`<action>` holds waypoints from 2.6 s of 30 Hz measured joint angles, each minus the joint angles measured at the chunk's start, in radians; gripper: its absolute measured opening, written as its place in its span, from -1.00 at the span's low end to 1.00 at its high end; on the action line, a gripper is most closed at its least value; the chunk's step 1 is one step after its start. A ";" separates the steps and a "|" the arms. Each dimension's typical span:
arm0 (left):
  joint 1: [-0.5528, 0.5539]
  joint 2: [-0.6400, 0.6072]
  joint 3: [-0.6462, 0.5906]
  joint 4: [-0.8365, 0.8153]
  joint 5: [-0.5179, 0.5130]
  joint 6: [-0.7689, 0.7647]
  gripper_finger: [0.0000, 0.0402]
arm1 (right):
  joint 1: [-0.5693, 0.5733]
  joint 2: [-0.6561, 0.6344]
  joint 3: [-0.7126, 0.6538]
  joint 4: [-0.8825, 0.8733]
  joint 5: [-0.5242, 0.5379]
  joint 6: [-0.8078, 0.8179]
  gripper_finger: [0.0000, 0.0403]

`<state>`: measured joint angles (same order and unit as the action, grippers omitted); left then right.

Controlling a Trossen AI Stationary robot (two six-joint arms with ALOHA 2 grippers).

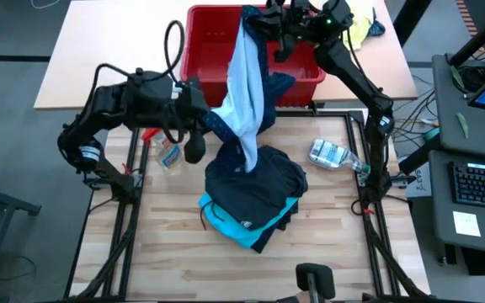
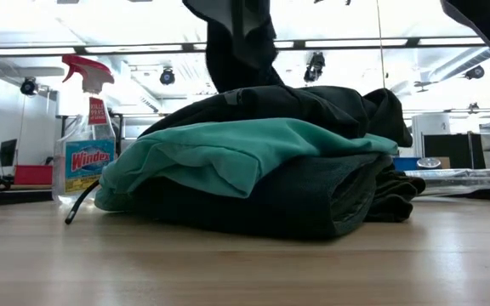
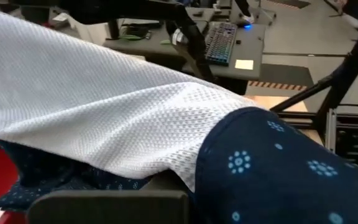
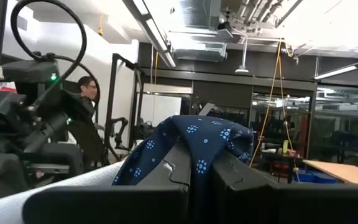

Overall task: Fold Laundry from Bin
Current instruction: Fold the blue polo shirt

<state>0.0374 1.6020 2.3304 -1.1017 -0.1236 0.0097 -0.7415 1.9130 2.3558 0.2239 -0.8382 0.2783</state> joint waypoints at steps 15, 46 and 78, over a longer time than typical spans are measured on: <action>-0.018 -0.064 -0.180 0.073 0.004 -0.014 -1.00 | 0.000 -0.018 0.000 -0.002 -0.005 0.052 -0.95; 0.080 -0.664 -1.011 0.761 -0.184 0.195 -1.00 | -0.027 -0.121 0.001 -0.010 -0.429 0.888 -0.95; 0.087 -0.514 -0.754 0.632 -0.015 0.008 -0.70 | 0.333 -0.460 -0.004 -1.793 -0.037 -0.064 -0.95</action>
<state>0.1246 1.0878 1.5768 -0.4693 -0.1387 0.0173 -0.4087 1.4528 2.3518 -1.5692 -0.8749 0.2138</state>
